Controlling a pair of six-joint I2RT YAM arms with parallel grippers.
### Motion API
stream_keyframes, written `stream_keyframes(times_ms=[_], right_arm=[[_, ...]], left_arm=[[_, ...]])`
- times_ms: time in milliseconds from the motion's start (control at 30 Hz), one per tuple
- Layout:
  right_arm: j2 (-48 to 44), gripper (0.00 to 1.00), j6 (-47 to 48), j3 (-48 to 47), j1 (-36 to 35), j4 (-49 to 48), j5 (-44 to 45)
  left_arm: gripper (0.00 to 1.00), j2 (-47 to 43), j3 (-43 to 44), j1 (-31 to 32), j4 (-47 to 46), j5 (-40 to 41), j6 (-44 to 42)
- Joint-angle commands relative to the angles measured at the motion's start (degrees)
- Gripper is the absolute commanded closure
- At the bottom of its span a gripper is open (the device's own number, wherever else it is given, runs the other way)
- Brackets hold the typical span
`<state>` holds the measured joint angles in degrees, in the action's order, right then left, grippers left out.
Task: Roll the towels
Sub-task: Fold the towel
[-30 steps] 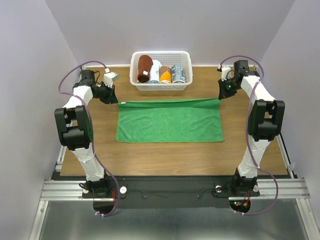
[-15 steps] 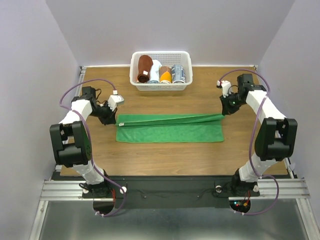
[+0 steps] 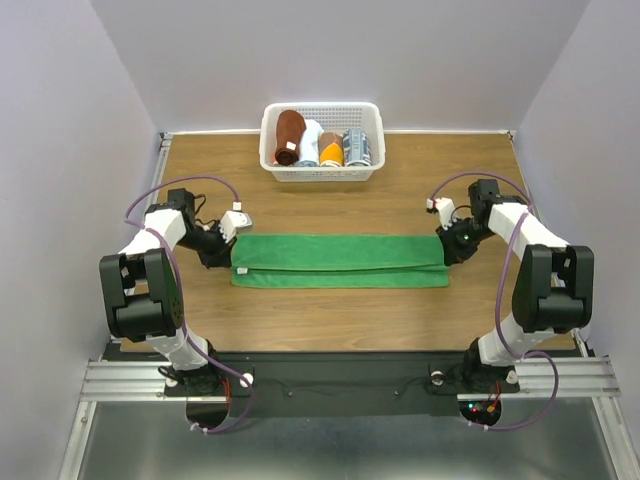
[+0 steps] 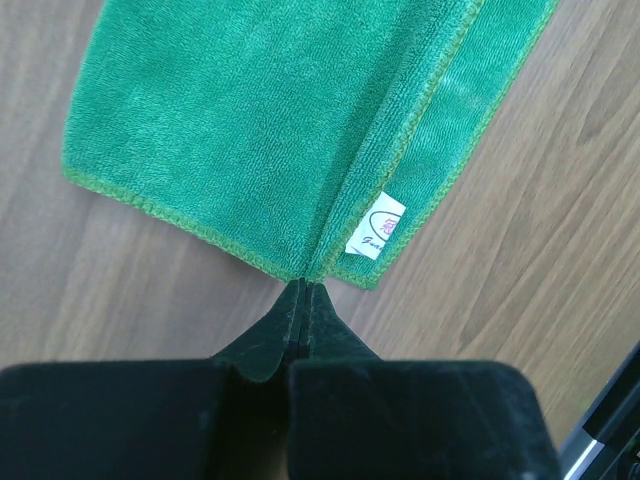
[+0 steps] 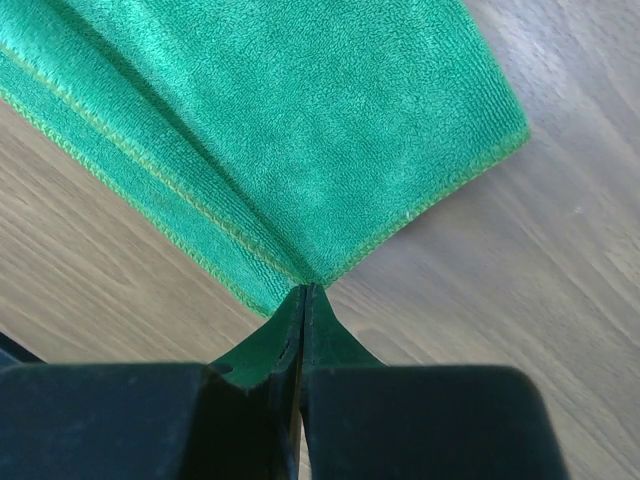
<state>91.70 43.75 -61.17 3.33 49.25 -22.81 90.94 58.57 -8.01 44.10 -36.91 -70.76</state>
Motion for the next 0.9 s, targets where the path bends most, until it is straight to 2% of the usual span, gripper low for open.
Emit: stream_keyframes(times_ms=[0, 400, 567, 867], right_arm=[[1.28, 0.99, 1.34, -0.27, 0.45, -0.12, -0.92], [3.49, 0.94, 0.55, -0.97, 0.36, 0.40, -2.15], [2.52, 0.99, 0.64, -3.08, 0.36, 1.98, -2.50], [-0.73, 0.99, 1.78, -5.37, 0.36, 4.44, -1.19]], left_arm=[[1.00, -0.94, -1.96, -0.34, -0.32, 1.22, -0.61], [1.00, 1.17, -0.56, 1.07, -2.26, 2.19, 2.73], [1.00, 0.47, 1.20, 1.16, 0.72, 1.31, 2.12], [1.00, -2.78, 5.06, 1.16, 7.31, 0.34, -0.16]])
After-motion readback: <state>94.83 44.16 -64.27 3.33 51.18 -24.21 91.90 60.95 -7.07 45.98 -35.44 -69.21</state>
